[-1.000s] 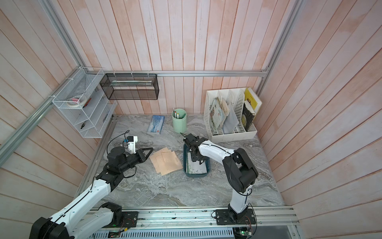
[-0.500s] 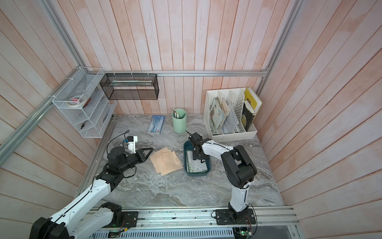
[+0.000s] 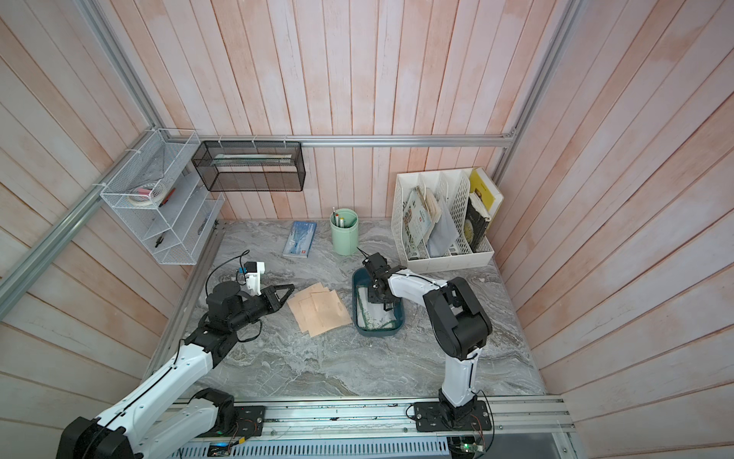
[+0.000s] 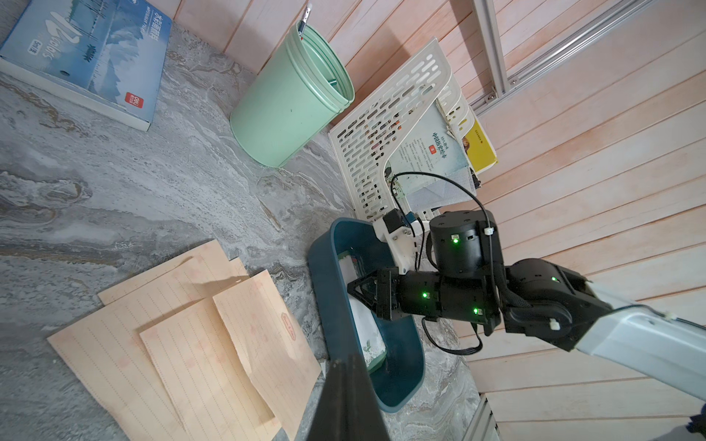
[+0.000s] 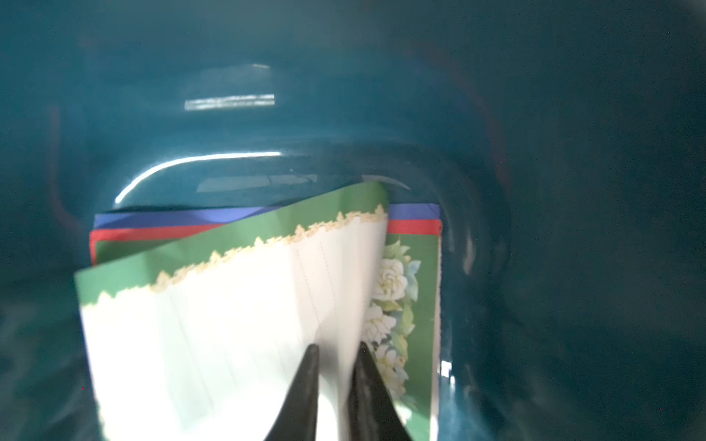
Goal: Take out the stationery paper from the storage box
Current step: Pick up the stationery paper from the storage box.
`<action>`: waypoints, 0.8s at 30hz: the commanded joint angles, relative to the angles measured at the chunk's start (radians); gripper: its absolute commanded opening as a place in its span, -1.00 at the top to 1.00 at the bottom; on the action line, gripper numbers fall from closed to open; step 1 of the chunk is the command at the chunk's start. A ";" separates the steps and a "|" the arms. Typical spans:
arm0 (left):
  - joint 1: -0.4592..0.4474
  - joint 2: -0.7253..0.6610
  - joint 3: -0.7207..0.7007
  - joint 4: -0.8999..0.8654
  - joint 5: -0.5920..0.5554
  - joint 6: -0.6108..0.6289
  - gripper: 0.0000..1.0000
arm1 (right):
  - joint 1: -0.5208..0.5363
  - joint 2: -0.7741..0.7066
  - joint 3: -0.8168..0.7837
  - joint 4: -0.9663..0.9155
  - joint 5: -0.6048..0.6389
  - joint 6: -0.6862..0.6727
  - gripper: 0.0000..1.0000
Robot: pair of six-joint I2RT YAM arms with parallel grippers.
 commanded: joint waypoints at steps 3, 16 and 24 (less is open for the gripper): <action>0.004 0.007 0.009 0.000 0.012 0.017 1.00 | -0.009 0.012 -0.005 -0.122 0.045 -0.012 0.85; 0.004 0.061 0.013 0.048 0.057 0.010 1.00 | 0.055 -0.157 0.230 -0.281 0.134 -0.048 0.85; 0.004 0.140 -0.016 0.246 0.221 -0.038 0.53 | 0.080 -0.223 0.290 -0.290 0.103 -0.054 0.84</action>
